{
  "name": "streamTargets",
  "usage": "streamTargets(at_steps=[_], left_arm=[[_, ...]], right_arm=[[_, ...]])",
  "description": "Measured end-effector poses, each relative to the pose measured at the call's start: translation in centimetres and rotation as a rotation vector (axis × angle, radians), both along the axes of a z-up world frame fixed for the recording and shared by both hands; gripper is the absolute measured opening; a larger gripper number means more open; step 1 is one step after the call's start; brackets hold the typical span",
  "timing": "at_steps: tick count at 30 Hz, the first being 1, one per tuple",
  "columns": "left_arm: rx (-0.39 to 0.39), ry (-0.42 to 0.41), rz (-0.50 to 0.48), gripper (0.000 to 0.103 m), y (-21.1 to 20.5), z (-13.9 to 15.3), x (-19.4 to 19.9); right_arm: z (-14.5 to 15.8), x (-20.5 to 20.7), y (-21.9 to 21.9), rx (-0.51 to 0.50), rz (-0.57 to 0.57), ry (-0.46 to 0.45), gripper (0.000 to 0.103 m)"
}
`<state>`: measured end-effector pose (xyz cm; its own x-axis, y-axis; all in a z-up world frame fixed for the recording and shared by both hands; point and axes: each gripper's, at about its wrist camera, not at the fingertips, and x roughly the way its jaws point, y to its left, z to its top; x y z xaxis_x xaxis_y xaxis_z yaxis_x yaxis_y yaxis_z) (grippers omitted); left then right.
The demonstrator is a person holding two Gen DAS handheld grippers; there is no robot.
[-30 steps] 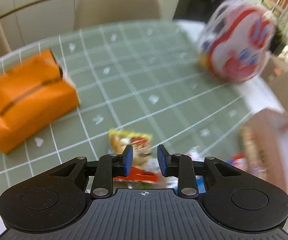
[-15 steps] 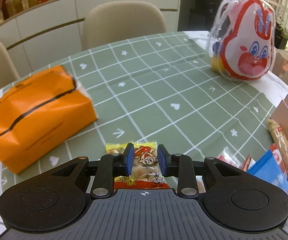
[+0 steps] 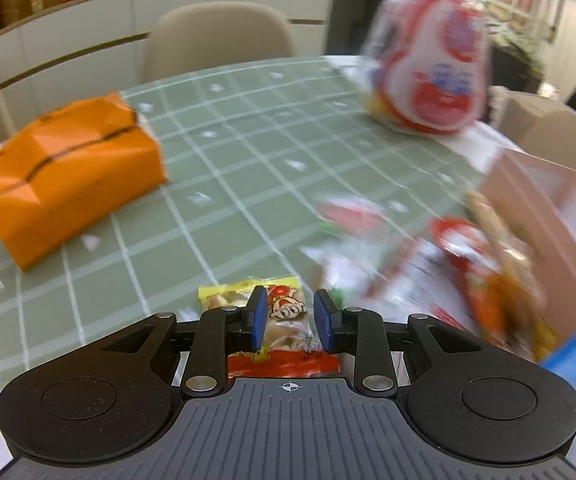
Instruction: Organize snacks
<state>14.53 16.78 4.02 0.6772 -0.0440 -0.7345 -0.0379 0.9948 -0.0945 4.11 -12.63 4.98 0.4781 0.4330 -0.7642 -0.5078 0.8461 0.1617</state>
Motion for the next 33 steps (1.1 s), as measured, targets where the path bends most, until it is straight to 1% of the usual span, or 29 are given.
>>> streamTargets(at_steps=[2, 5, 7, 8, 9, 10, 12, 13, 14, 15, 17, 18, 19, 22, 24, 27, 30, 32, 33], left_arm=[[-0.061, -0.005, -0.021, 0.029, -0.9, 0.1, -1.6], [-0.196, 0.015, -0.068, 0.029, -2.3, 0.0, -3.8], [-0.254, 0.031, -0.120, 0.029, -3.5, -0.1, -5.2], [-0.273, 0.035, -0.140, 0.029, -4.0, 0.0, -5.9], [-0.272, 0.029, -0.147, 0.029, -4.5, 0.2, -6.6], [-0.247, 0.011, -0.151, 0.029, -5.0, 0.7, -7.4], [-0.147, -0.038, -0.148, 0.029, -5.9, 1.9, -8.8], [-0.091, -0.059, -0.129, 0.029, -6.1, 2.3, -9.4], [-0.058, -0.072, -0.101, 0.030, -6.0, 2.6, -9.5], [-0.061, -0.072, -0.069, 0.031, -5.8, 2.8, -9.5], [-0.115, -0.035, -0.045, 0.031, -5.5, 2.4, -8.8], [-0.123, -0.001, -0.046, 0.031, -5.6, 2.0, -8.1], [-0.104, 0.022, -0.053, 0.031, -5.8, 1.5, -7.4], [-0.007, 0.073, -0.087, 0.032, -7.5, 0.3, -6.7], [0.033, 0.063, -0.130, 0.034, -8.2, 0.1, -7.1], [0.015, 0.089, -0.207, 0.040, -8.8, 0.0, -7.4], [0.003, 0.100, -0.252, 0.040, -8.9, 0.2, -8.0], [0.001, 0.070, -0.228, 0.040, -8.8, 0.5, -8.2], [0.001, 0.053, -0.185, 0.040, -8.5, 0.8, -8.3]], right_arm=[[0.0, -1.1, -1.3, -0.008, -0.029, -0.012, 0.023], [0.3, -2.2, -3.2, -0.009, -0.068, -0.029, 0.024], [0.2, -2.6, -3.8, -0.028, -0.090, -0.045, 0.026], [0.1, -2.9, -3.8, -0.059, -0.100, -0.068, 0.028], [-0.1, -3.4, -3.6, -0.099, -0.106, -0.099, 0.033], [-0.2, -3.9, -3.4, -0.146, -0.102, -0.136, 0.038], [-0.2, -4.9, -3.0, -0.192, -0.090, -0.192, 0.064], [-0.2, -5.1, -2.8, -0.192, -0.087, -0.212, 0.067], [-0.1, -5.3, -2.7, -0.183, -0.086, -0.226, 0.069], [-0.1, -5.2, -2.6, -0.172, -0.089, -0.227, 0.069], [-0.2, -5.0, -2.4, -0.154, -0.100, -0.211, 0.069], [-0.4, -4.6, -2.3, -0.148, -0.107, -0.198, 0.069], [-0.6, -4.4, -2.2, -0.143, -0.116, -0.184, 0.069], [-1.2, -4.3, -2.1, -0.132, -0.128, -0.158, 0.069], [-1.5, -4.5, -2.0, -0.135, -0.127, -0.158, 0.069], [-2.1, -4.7, -2.1, -0.138, -0.130, -0.152, 0.070], [-2.6, -4.9, -2.2, -0.122, -0.135, -0.136, 0.070], [-2.8, -5.2, -2.1, -0.123, -0.134, -0.134, 0.072], [-2.9, -5.2, -2.1, -0.127, -0.131, -0.132, 0.072]])
